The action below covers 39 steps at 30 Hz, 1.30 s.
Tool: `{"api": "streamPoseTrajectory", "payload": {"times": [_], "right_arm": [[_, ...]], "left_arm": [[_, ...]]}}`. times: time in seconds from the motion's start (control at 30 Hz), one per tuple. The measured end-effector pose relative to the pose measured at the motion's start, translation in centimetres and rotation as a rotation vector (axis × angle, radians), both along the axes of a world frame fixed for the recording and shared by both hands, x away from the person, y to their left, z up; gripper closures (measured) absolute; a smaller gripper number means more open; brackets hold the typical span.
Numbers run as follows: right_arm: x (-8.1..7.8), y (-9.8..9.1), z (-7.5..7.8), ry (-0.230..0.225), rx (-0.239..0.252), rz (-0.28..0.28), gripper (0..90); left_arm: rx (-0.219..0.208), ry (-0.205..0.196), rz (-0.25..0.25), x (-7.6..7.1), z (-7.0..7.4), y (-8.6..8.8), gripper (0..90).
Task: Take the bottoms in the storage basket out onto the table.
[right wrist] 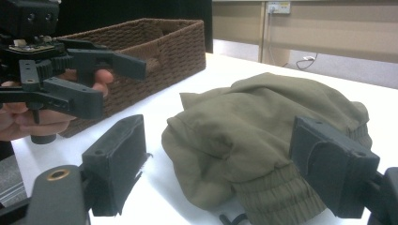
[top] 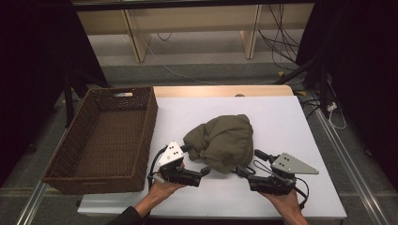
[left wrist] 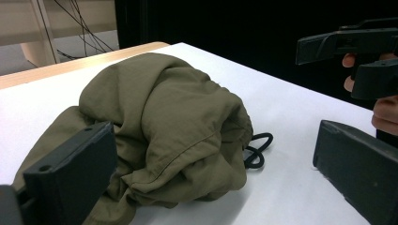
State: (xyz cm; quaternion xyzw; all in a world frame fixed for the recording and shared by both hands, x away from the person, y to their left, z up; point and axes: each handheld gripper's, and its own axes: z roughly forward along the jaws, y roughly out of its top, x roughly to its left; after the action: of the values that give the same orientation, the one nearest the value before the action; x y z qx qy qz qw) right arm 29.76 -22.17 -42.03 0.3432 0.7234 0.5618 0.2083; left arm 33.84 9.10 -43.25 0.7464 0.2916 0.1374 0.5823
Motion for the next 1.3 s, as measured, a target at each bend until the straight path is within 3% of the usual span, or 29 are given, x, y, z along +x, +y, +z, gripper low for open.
{"api": "streamPoseTrajectory", "payload": {"times": [0.17, 0.33, 0.8, 1.3], "right_arm": [[0.03, 0.03, -0.05, 0.002, -0.002, 0.000, 19.9], [0.02, 0.07, -0.05, 0.005, -0.009, 0.003, 19.7], [0.04, 0.03, -0.08, 0.006, -0.011, 0.002, 19.5], [0.08, 0.05, -0.11, 0.006, -0.011, 0.003, 19.5]], "left_arm": [[-0.014, 0.005, 0.010, -0.31, -0.04, 0.39, 0.0], [-0.007, -0.030, 0.029, -0.57, -0.11, 0.51, 0.0], [-0.036, -0.010, 0.037, -0.37, -0.05, 1.00, 0.0], [-0.027, -0.022, 0.035, -0.33, -0.10, 0.89, 0.0]]}}
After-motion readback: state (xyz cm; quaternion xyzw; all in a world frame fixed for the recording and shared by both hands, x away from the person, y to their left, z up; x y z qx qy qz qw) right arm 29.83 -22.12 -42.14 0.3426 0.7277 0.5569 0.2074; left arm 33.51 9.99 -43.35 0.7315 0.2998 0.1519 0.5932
